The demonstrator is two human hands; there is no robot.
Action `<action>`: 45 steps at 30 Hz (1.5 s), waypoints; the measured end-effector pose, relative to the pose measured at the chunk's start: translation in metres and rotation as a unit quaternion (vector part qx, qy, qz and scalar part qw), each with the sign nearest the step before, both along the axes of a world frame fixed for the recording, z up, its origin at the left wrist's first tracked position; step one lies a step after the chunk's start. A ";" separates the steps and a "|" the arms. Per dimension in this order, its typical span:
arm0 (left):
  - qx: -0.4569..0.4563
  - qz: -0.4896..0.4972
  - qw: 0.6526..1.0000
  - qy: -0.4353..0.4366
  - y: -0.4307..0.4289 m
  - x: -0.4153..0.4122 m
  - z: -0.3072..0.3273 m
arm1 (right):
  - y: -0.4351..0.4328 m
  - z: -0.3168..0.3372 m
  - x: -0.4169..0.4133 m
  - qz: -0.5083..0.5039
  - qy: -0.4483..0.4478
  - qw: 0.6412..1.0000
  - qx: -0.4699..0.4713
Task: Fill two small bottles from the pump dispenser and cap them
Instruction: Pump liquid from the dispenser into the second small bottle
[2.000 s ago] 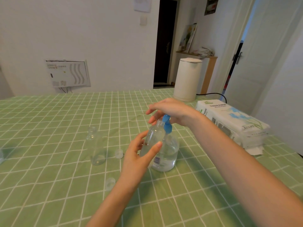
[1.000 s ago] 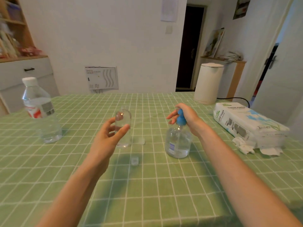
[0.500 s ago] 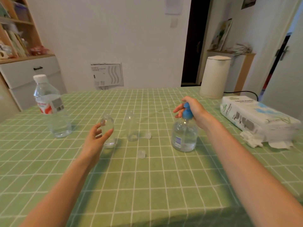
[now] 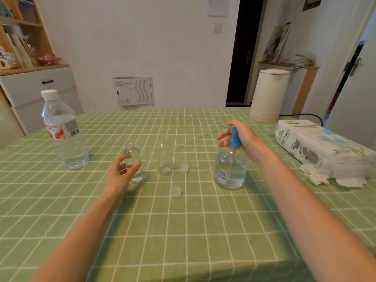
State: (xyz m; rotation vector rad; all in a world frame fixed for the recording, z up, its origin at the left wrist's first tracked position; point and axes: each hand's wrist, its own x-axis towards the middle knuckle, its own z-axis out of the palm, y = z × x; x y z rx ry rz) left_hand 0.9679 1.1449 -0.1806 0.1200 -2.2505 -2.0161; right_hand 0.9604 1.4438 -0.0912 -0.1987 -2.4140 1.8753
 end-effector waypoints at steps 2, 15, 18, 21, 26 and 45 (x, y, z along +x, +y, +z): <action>-0.022 0.015 1.000 -0.004 0.000 0.002 -0.002 | 0.000 0.000 0.001 0.000 0.001 1.000 -0.006; -0.062 0.000 0.997 -0.050 0.039 0.050 -0.015 | 0.000 -0.001 0.000 0.001 0.007 1.000 0.000; -0.073 -0.014 0.997 -0.026 0.054 0.039 -0.011 | 0.001 -0.002 -0.001 0.003 0.006 1.000 0.003; -0.084 -0.012 0.996 -0.025 0.066 0.017 -0.006 | 0.002 -0.004 -0.002 0.006 0.010 1.000 0.010; -0.083 0.023 0.996 -0.013 0.077 -0.017 -0.004 | 0.002 -0.006 -0.004 0.004 0.015 1.000 0.008; -0.064 -0.100 0.983 0.139 0.088 0.015 0.022 | 0.001 -0.006 -0.003 0.004 0.021 1.000 0.001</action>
